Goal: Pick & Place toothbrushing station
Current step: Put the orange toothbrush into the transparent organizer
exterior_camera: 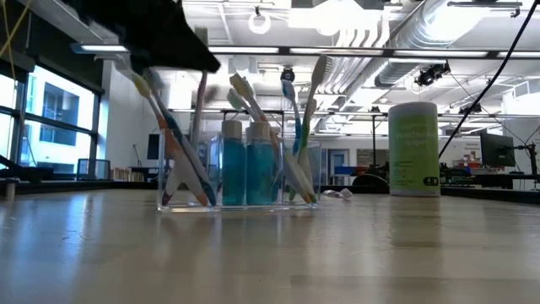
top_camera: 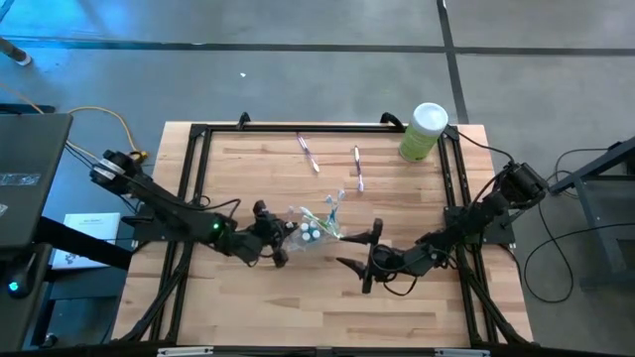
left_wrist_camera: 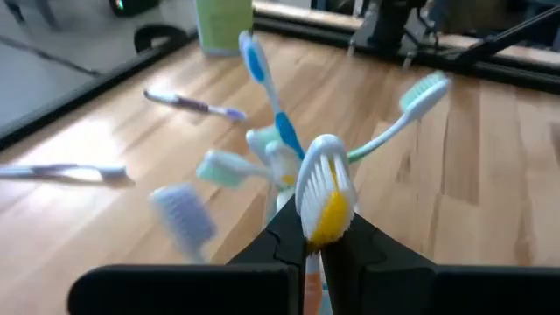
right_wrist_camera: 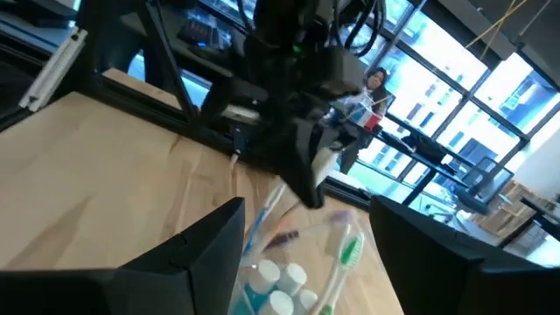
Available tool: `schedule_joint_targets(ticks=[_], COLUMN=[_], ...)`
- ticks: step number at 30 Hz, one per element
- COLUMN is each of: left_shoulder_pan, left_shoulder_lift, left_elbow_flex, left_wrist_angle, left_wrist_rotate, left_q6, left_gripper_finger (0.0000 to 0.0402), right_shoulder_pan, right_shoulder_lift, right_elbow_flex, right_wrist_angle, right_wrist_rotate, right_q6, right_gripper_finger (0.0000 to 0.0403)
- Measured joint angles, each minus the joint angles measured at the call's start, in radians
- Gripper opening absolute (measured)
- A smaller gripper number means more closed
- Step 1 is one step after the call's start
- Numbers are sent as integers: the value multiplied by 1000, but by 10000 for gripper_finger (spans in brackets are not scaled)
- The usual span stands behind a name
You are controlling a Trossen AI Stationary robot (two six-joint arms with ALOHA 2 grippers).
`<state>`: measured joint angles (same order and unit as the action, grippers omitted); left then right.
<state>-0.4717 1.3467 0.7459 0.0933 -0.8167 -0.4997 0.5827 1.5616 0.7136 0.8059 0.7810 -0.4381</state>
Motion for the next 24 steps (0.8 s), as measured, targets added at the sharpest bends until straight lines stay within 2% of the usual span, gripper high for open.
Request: schedule_joint_targets(ticks=[5, 12, 24], left_shoulder_pan=[13, -11, -75], left_shoulder_lift=[52, 75, 76], left_elbow_flex=[0, 1, 1], left_wrist_angle=[16, 27, 32], left_wrist_rotate=[35, 28, -44], left_q6=[-31, -35, 40], left_gripper_finger=[19, 21, 33], right_shoulder_pan=[0, 0, 0], right_shoulder_lift=[0, 0, 0], right_elbow_flex=[0, 0, 0], right_wrist_angle=[-13, -18, -42], right_wrist_rotate=[64, 80, 105], right_q6=[18, 19, 26], right_gripper_finger=[239, 239, 239])
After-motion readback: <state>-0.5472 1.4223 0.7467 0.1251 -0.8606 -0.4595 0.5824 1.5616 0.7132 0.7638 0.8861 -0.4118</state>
